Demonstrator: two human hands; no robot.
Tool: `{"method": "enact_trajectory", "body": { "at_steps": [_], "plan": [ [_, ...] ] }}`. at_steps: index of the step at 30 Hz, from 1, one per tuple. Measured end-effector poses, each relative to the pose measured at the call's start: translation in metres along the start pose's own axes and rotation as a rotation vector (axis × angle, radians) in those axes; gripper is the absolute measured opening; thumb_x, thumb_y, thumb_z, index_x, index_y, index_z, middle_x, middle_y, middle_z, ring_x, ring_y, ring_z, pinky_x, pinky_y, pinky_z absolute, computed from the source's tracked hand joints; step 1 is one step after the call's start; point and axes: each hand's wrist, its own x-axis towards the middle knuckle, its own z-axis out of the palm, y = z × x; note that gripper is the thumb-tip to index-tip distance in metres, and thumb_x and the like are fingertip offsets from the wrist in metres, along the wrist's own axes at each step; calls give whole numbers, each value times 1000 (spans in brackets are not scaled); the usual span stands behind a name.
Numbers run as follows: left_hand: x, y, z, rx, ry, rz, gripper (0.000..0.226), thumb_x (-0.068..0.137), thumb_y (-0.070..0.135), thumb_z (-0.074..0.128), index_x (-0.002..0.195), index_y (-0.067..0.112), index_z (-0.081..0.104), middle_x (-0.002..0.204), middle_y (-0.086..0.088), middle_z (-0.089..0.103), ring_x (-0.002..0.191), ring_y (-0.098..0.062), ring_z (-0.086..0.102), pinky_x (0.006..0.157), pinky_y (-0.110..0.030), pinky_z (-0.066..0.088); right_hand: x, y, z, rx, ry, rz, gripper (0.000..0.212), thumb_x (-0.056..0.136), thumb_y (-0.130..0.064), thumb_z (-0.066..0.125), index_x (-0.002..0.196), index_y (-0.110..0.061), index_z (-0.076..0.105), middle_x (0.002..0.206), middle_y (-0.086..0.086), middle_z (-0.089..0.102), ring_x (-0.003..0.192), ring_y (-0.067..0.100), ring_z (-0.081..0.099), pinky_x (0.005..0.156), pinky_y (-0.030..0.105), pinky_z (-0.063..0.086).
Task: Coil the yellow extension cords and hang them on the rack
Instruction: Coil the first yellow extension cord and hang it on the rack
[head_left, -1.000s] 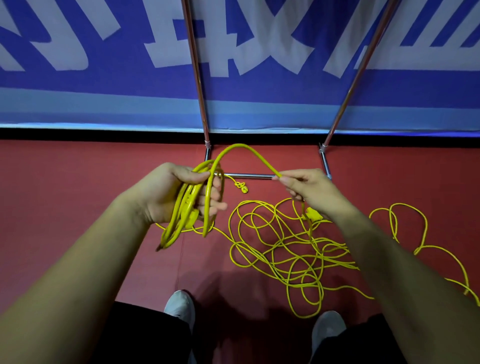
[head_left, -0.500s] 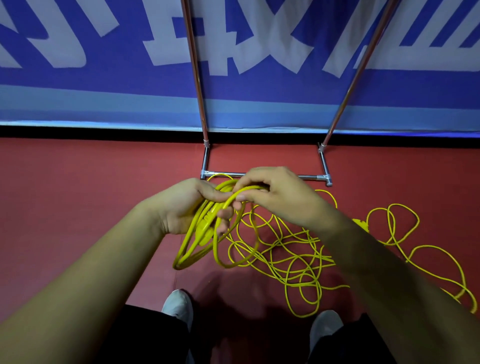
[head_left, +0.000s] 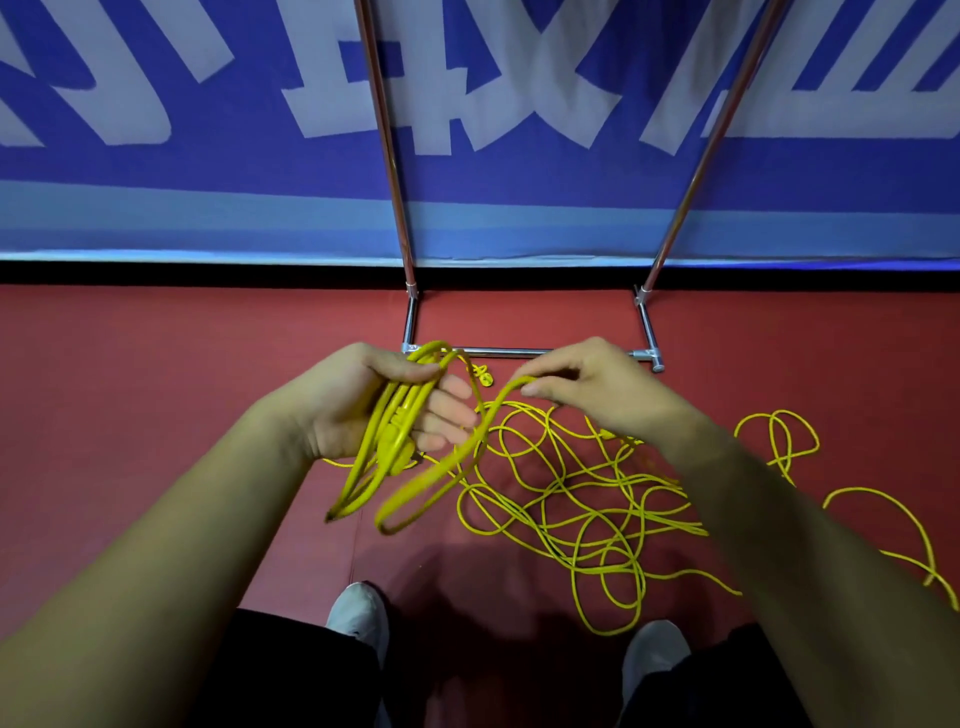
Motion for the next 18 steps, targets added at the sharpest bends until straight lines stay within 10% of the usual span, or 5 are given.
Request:
{"method": "enact_trajectory", "body": {
  "at_steps": [7,14,18],
  "plan": [
    [-12,3,36,-109,-132,32,11,85,16,57,80,6,59,54,-3,48,50,-17,53,41,-21,41,0,-28,16,-42,20,-120,7,81,-19,73,87,-18,73,81,4,71,73,11,61,75,37,50],
    [-20,7,42,-137,-275,21,29,89,15,48,97,-4,69,99,-32,68,89,-41,70,79,-44,59,-4,-36,12,145,21,-142,7,81,-5,72,88,-7,72,69,5,64,63,4,51,60,22,42],
    [-24,12,49,-146,-359,-20,43,89,34,44,94,2,72,71,-18,69,54,-29,68,50,-31,56,0,-34,13,161,106,-130,7,81,-8,73,86,-8,68,65,4,56,61,9,48,60,25,40]
  ]
}}
